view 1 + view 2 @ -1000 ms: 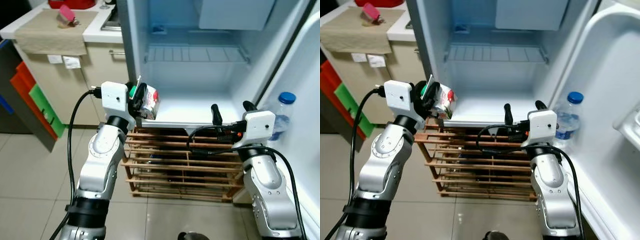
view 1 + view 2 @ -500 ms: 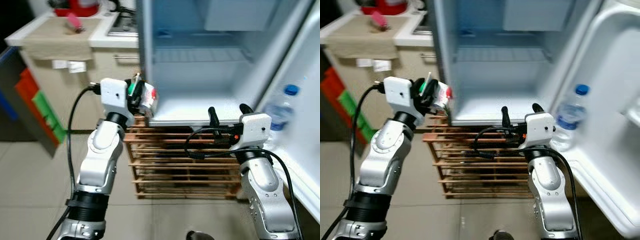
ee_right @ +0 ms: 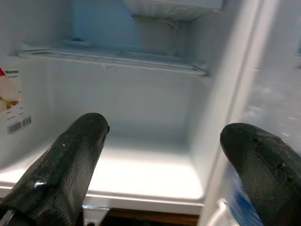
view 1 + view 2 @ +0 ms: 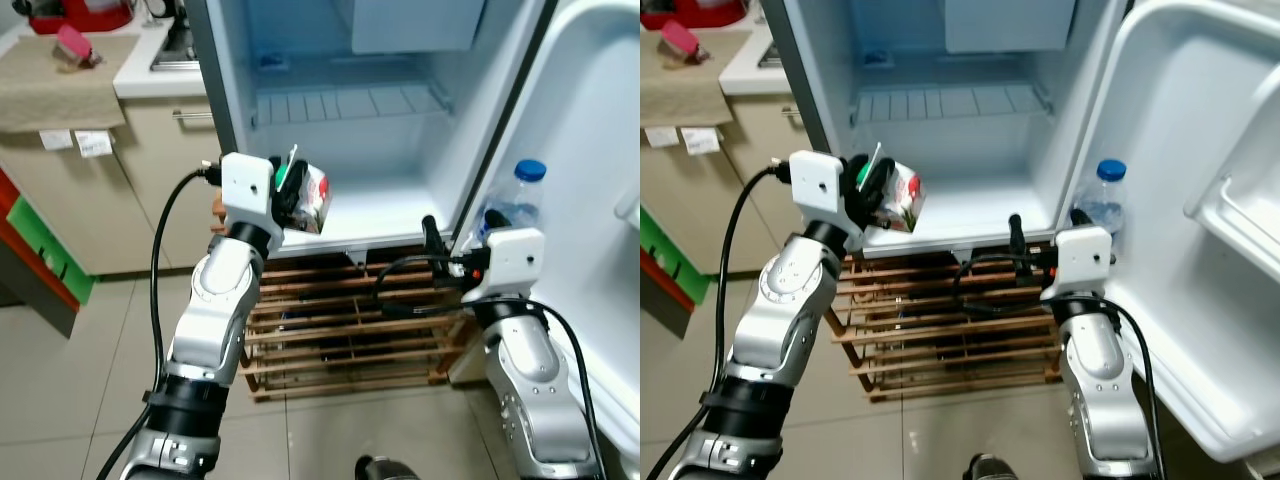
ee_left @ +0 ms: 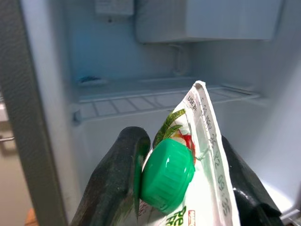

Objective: Restocking fridge

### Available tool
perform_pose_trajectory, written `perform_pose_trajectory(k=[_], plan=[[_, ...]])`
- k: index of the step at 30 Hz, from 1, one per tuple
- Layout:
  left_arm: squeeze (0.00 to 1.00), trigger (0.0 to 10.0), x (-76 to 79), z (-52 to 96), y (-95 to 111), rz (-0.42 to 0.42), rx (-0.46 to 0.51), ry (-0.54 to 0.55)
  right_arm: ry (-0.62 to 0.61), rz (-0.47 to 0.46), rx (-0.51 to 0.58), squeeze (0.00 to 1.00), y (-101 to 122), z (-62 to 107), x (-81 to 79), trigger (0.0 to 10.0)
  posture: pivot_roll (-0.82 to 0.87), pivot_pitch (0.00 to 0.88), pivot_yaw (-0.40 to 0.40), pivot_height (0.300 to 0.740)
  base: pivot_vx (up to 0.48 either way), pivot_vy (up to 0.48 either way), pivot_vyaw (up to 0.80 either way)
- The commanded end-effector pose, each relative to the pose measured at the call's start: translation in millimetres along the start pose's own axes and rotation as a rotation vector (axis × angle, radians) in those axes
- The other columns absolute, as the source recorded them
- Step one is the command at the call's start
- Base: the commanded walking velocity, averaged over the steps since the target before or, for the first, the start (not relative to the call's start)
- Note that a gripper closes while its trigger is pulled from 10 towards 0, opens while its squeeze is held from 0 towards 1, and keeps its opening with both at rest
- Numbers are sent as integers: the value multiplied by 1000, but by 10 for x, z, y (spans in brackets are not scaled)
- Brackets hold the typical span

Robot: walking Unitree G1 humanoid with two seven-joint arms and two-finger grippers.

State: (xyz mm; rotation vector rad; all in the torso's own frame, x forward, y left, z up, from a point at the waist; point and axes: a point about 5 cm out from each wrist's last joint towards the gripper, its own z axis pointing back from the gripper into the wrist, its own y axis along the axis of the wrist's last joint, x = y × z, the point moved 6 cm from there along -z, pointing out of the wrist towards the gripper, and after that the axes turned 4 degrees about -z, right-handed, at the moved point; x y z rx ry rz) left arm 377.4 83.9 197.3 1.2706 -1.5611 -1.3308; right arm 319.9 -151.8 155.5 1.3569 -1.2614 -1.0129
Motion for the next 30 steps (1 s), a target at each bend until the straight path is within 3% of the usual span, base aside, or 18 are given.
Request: perform_pose_trajectory(k=[1,11,18,30], plan=[[0,10000,-17,-48,51,-11,18,14,3,14,9,0,19,-18,-10,10000,-175,0,47,740,0,0,0],[0,10000,66,-89,42,10,19,-31,0,14,14,0,19,-15,-14,10000,-186,0,54,740,0,0,0],[0,10000,148,-117,119,-38,49,-68,3,14,10,0,5,-10,-26,10000,-186,0,54,740,462,0,0],[0,10000,237,-164,208,-47,74,-115,9,15,10,0,2,-13,-26,10000,-189,0,47,740,480,0,0]])
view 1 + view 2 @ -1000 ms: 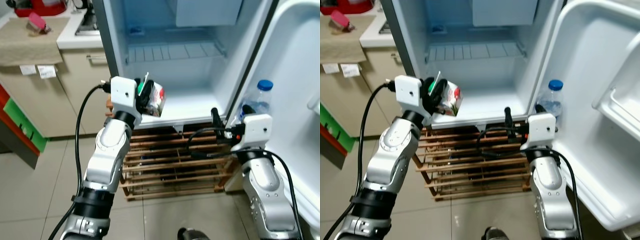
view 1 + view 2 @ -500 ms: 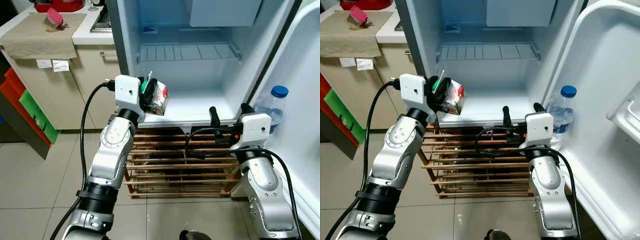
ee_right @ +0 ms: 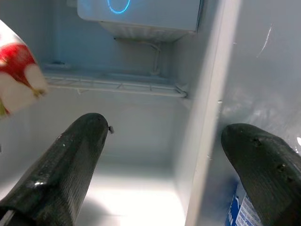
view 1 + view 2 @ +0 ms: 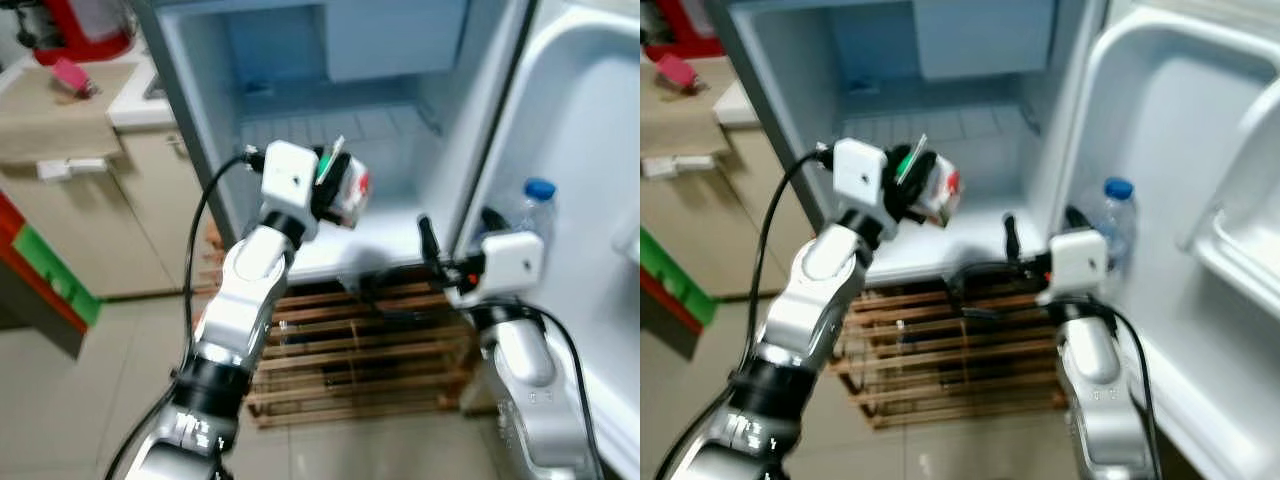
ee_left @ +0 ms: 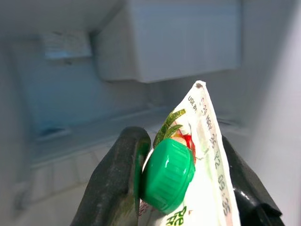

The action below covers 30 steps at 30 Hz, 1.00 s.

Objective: Restocking fridge

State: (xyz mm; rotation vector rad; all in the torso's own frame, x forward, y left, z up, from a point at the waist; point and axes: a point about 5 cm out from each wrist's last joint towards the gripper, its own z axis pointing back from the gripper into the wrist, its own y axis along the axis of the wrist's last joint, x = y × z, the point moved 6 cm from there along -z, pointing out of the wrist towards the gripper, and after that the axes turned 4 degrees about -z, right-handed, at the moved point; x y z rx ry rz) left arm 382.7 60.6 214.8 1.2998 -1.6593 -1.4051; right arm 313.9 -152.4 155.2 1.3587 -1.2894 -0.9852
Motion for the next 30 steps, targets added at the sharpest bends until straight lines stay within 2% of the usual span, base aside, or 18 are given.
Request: perform_pose_trajectory(k=[1,7,16,19,24,28,30], plan=[[0,10000,36,-20,47,-2,16,-15,9,-8,-14,0,-7,-73,-25,10000,-189,0,47,740,480,0,0],[0,10000,-15,-54,66,30,9,20,15,-7,-10,0,2,-65,-38,10000,-190,0,45,740,0,0,0],[0,10000,-108,-146,70,33,-11,47,23,-5,-10,0,14,-39,-59,10000,-201,0,52,740,0,0,0],[0,10000,-114,-122,28,51,-30,51,37,-4,-18,0,13,1,-58,10000,-204,0,49,740,0,0,0],[0,10000,-170,-68,-109,103,-85,95,144,23,-43,0,48,171,-153,10000,-217,0,44,740,0,0,0],[0,10000,-152,-82,-172,104,-103,96,150,17,-63,0,21,214,-135,10000,-229,0,43,740,0,0,0],[0,10000,-130,-119,-195,104,-109,93,172,8,-73,0,9,223,-185,10000,-235,0,40,740,0,0,0]])
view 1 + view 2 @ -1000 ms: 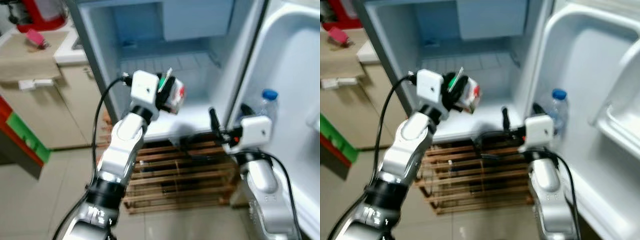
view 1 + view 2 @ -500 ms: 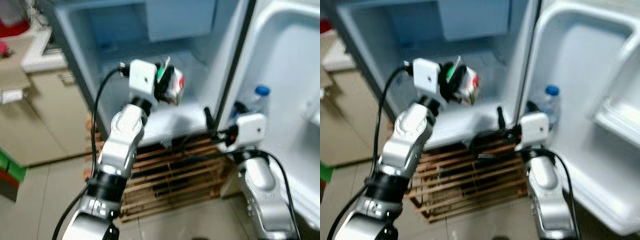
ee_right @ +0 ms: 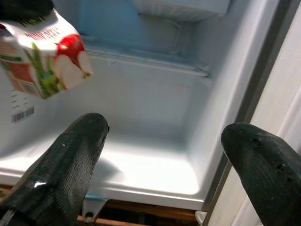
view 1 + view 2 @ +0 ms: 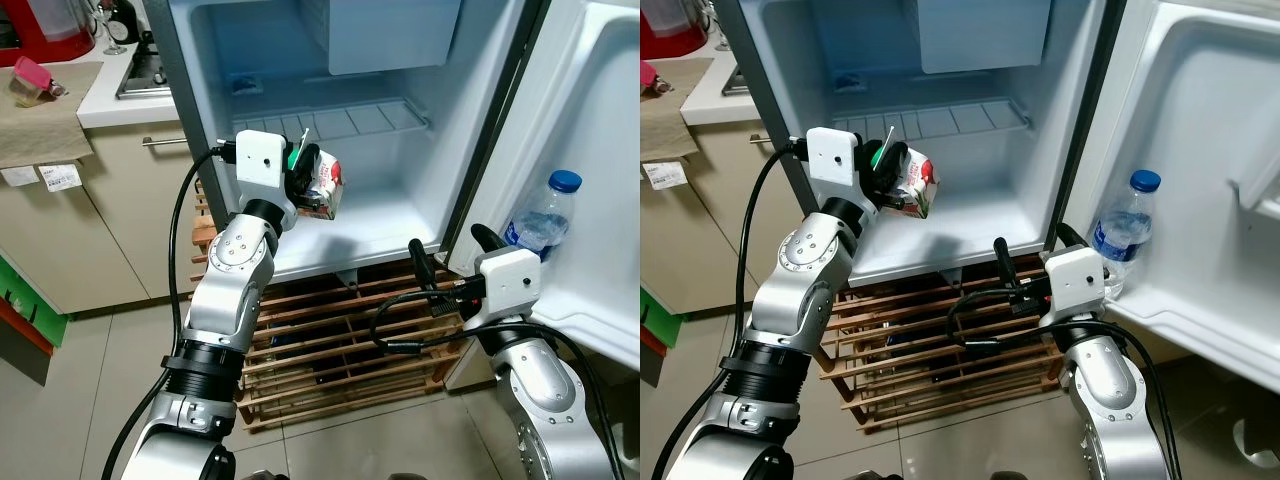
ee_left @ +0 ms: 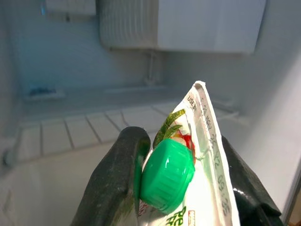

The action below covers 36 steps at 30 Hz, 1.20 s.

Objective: Restocking fridge

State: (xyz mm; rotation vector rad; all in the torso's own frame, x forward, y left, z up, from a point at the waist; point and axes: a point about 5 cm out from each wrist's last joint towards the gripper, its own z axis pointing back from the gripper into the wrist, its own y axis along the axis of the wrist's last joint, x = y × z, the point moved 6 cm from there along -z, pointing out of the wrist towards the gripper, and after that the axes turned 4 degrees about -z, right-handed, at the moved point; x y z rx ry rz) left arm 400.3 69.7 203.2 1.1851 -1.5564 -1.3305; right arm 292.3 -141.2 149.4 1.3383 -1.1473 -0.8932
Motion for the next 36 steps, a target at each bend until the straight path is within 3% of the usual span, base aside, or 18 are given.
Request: perform_pose_trajectory(k=[1,5,8,14,21,24,30,36], plan=[[0,10000,-3,-28,-26,-1,-10,5,27,-9,-4,0,20,8,-49,10000,-235,0,40,740,0,0,0],[0,10000,88,-196,86,-1,18,5,68,-30,-25,0,18,17,-127,10000,-251,29,29,740,0,0,0],[0,10000,94,-227,85,-5,15,19,77,-32,-33,0,20,39,-151,10000,-260,46,27,740,0,0,0],[0,10000,-77,-189,-121,-54,-48,141,69,-38,-61,0,64,249,-195,10000,-308,131,9,740,0,0,0],[0,10000,-157,-156,-239,-125,-74,208,48,-21,-114,0,95,474,-152,10000,-360,199,-11,740,0,0,0],[0,10000,-214,-117,-166,-163,-29,250,34,-19,-123,0,169,602,-150,10000,-392,238,-21,740,0,0,0],[0,10000,-271,-167,-160,-236,-31,284,38,-12,-168,0,205,778,-193,10000,-424,286,-29,740,0,0,0],[0,10000,-252,-217,-25,-297,39,298,26,-19,-200,0,200,845,-203,10000,-429,312,-25,740,0,0,0]])
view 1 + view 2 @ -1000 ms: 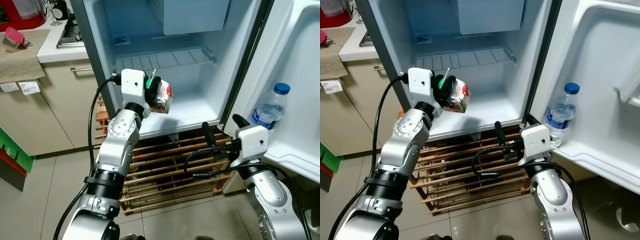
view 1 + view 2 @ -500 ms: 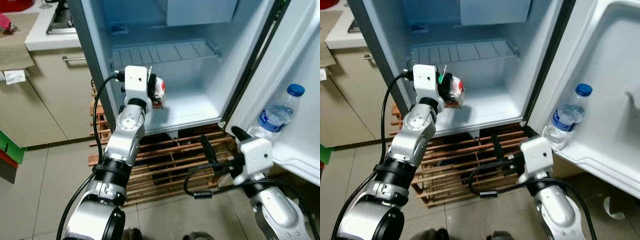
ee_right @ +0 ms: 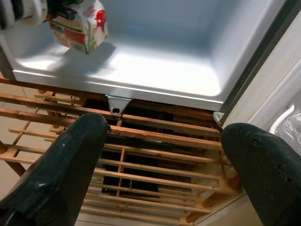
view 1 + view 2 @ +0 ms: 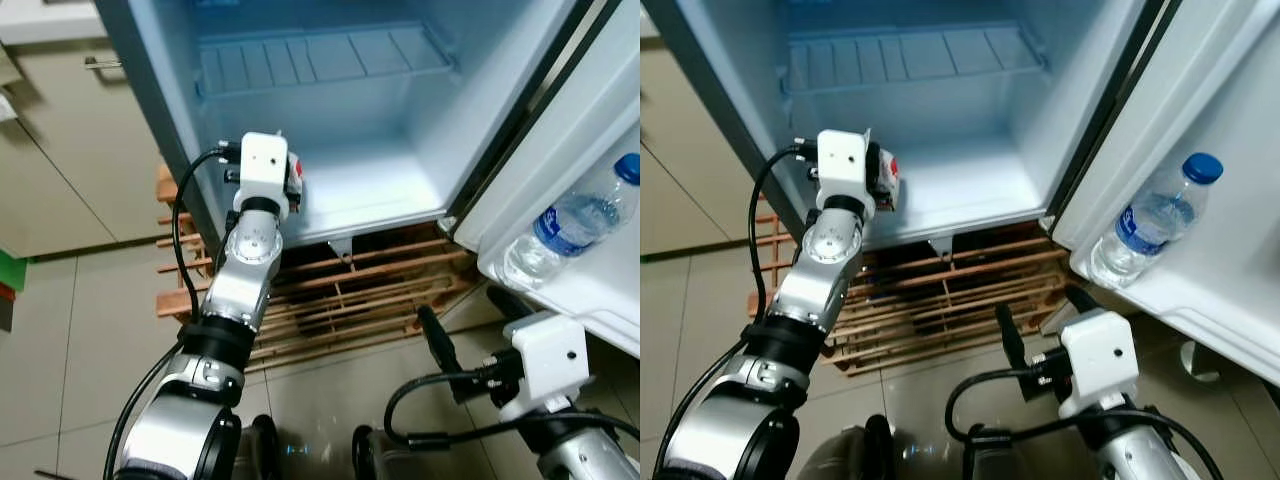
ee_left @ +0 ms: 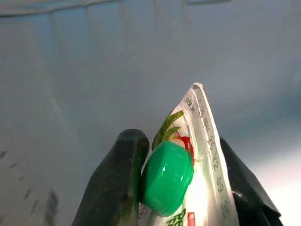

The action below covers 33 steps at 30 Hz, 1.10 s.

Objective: Restocking fridge

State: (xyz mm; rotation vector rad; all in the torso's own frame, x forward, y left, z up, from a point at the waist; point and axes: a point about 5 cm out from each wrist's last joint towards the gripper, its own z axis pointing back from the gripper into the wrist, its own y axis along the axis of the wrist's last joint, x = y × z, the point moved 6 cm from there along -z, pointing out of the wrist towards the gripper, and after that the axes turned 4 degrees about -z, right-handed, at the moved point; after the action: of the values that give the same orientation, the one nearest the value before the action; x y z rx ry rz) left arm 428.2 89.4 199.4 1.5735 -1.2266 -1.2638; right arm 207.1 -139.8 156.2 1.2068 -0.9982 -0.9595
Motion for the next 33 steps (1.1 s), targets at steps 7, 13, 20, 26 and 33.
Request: perform_pose_trajectory(k=[7,13,20,26,33], plan=[[773,10000,-250,-63,51,85,0,182,-15,-8,-30,0,-12,77,-11,10000,-429,316,-23,740,0,0,0],[1000,10000,-414,-58,-57,123,-59,289,-19,-5,-37,0,-18,70,-2,10000,-432,308,-26,740,0,0,0],[1000,10000,-430,-96,17,100,-18,290,-21,3,-39,0,-18,73,19,10000,-433,297,-26,740,0,0,0],[1000,10000,-407,-149,427,57,99,186,-27,-6,-26,0,-21,6,10,10000,-400,259,0,740,0,0,0],[1000,10000,-512,-99,587,86,123,182,-26,-19,2,0,-39,-125,-9,10000,-357,209,27,740,0,0,0]])
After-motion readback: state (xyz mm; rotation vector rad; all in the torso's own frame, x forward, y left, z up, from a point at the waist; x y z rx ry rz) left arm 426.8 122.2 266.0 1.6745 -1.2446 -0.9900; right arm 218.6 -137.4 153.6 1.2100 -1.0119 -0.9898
